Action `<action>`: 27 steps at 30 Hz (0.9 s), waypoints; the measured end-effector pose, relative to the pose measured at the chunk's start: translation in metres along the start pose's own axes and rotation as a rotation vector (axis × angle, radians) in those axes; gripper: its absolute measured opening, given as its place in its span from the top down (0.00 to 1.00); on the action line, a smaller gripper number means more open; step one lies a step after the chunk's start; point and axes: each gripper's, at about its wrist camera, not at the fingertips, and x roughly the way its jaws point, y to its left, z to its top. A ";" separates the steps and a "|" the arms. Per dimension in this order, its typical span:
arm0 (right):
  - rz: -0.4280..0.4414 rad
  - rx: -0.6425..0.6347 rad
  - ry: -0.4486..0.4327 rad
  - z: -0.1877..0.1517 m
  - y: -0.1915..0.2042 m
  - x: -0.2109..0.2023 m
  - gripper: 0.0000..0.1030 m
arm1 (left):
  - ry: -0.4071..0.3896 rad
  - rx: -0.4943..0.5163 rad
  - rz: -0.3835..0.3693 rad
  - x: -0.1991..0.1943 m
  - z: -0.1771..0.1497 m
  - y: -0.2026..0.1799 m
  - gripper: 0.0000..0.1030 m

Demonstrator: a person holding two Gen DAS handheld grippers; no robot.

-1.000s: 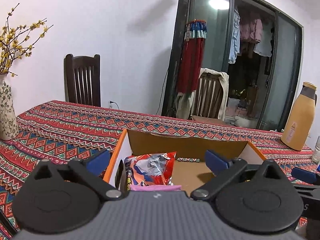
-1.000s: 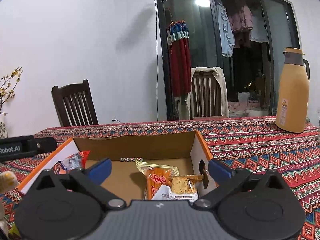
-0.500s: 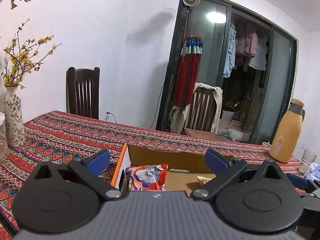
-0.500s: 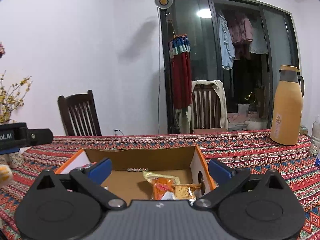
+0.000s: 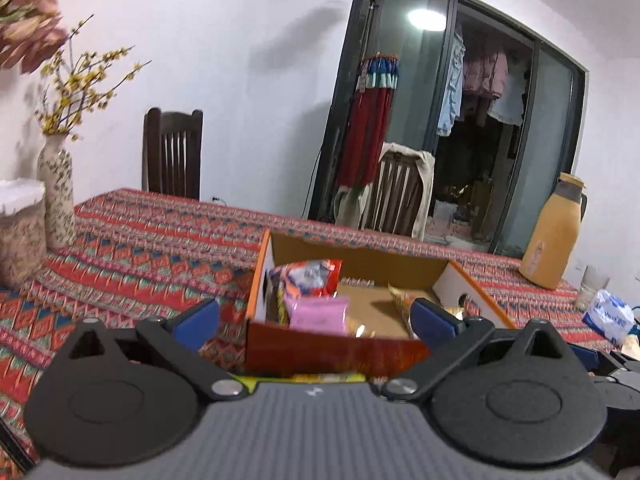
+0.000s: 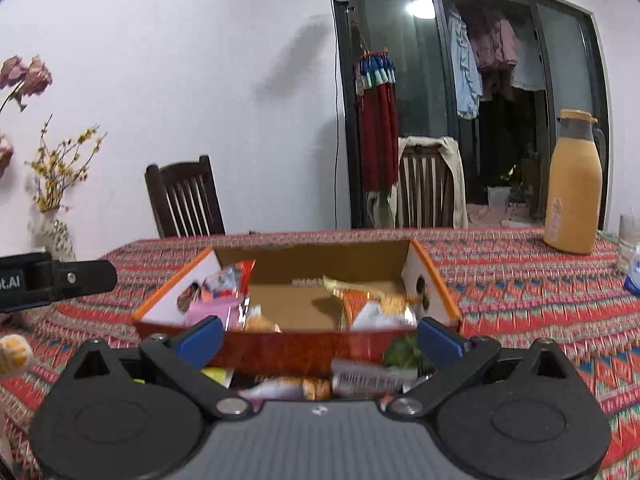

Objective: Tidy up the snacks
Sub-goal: 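Move both open tools back from the box toward the snack pile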

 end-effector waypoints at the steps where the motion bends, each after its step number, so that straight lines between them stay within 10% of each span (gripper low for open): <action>1: 0.005 0.006 0.011 -0.004 0.001 -0.004 0.00 | 0.007 -0.001 0.000 -0.003 -0.004 0.002 0.00; 27: 0.077 -0.039 0.224 -0.102 0.070 -0.049 0.01 | 0.113 0.011 0.056 -0.079 -0.083 0.068 0.00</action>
